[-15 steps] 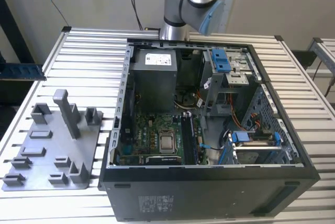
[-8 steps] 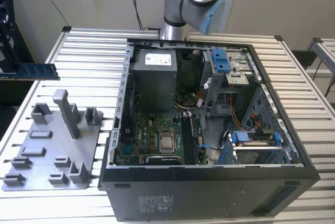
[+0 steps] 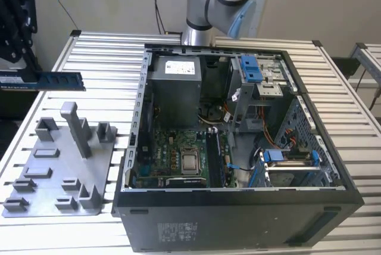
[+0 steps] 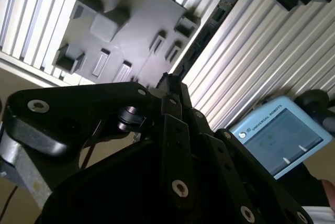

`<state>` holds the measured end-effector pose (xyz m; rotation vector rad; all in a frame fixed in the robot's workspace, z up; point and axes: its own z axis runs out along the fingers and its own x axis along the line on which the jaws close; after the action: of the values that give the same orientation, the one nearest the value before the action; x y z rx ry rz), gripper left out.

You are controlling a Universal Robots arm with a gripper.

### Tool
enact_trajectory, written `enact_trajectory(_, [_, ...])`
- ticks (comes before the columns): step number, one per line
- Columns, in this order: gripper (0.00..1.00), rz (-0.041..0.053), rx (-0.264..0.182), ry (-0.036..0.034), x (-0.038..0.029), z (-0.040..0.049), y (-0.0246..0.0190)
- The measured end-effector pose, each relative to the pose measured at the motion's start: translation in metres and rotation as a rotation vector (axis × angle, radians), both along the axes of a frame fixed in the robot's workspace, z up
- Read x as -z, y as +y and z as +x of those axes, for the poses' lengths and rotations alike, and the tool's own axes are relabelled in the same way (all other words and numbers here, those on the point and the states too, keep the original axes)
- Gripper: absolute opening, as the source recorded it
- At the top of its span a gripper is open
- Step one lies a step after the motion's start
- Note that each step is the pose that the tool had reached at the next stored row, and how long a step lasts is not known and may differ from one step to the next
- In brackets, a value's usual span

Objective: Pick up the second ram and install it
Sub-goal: 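Pick up the second ram and move it above second insertion slot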

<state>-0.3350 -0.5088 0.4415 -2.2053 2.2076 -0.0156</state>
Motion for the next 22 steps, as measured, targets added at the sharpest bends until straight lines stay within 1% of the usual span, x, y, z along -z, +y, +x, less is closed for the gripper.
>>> enact_trajectory(12, [0.14,0.0001,-0.001,-0.0001,0.0,0.0434,0.002])
enact_trajectory(22, [0.14,0.0001,-0.002,-0.0001,0.0001,0.0813,0.0043])
